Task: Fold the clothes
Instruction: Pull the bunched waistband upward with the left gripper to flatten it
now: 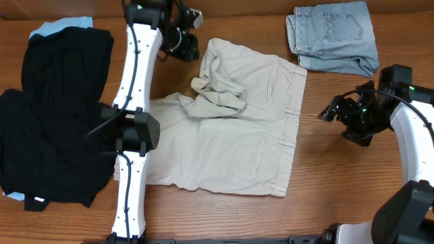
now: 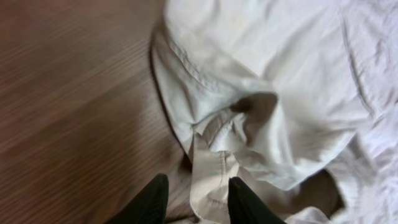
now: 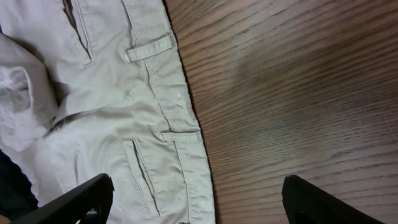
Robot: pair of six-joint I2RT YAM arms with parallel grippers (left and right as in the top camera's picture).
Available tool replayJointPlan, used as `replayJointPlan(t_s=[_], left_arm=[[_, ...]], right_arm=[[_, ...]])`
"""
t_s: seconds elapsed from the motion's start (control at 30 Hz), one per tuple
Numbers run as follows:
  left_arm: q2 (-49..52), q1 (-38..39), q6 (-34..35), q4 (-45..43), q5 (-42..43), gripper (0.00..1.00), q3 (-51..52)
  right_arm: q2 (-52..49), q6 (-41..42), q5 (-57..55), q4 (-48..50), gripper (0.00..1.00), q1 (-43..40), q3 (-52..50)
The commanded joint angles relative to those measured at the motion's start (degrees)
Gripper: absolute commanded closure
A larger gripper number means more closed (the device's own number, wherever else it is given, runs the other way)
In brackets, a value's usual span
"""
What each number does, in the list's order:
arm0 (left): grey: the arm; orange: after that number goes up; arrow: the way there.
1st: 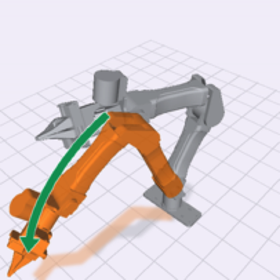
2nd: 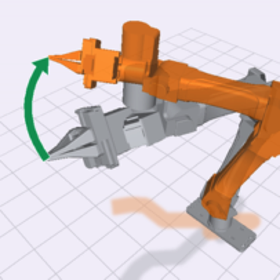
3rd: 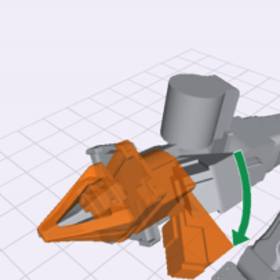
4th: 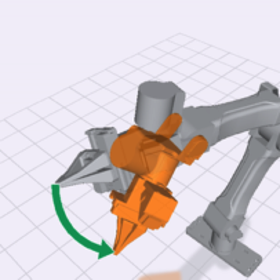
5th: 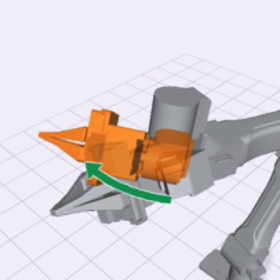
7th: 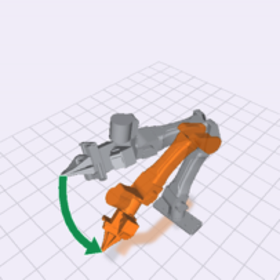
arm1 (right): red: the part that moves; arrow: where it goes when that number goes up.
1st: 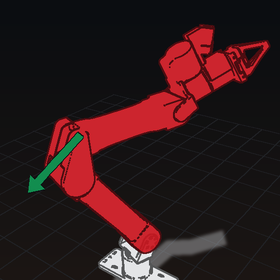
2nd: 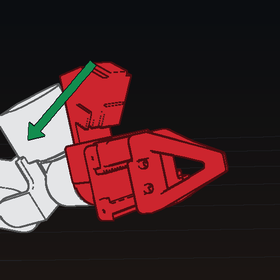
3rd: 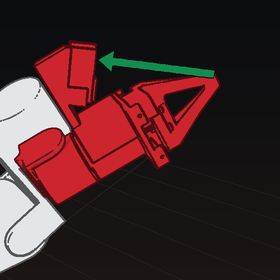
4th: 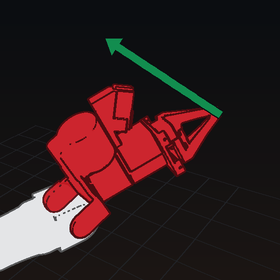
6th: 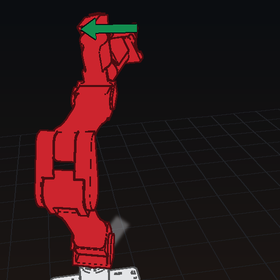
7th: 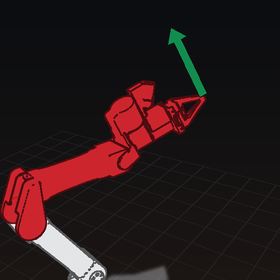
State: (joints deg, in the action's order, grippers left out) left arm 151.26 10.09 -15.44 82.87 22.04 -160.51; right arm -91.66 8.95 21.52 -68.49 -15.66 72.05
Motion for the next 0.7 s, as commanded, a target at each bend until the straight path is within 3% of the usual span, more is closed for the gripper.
replayJointPlan(t_s=[0.0,0.23,0.5,0.67], left_arm=[[0.13,1.51,-2.8,-2.14,1.88,0.69,5.57],[0.13,2.84,-2.75,-8.55,6.21,0.71,11.28],[0.35,3.72,-2.75,-11.91,6.47,0.49,11.74],[0.33,3.78,-2.73,-14.03,6.1,0.42,13.97]], right_arm=[[1.11,-0.46,-0.44,0.11,0.09,0.28,1.29],[1.11,-0.46,-0.46,-0.39,0.09,0.28,1.29],[1.11,-0.46,-0.44,-0.46,0.09,0.28,1.29],[1.11,-0.63,-0.46,-0.66,0.09,0.28,1.29]])
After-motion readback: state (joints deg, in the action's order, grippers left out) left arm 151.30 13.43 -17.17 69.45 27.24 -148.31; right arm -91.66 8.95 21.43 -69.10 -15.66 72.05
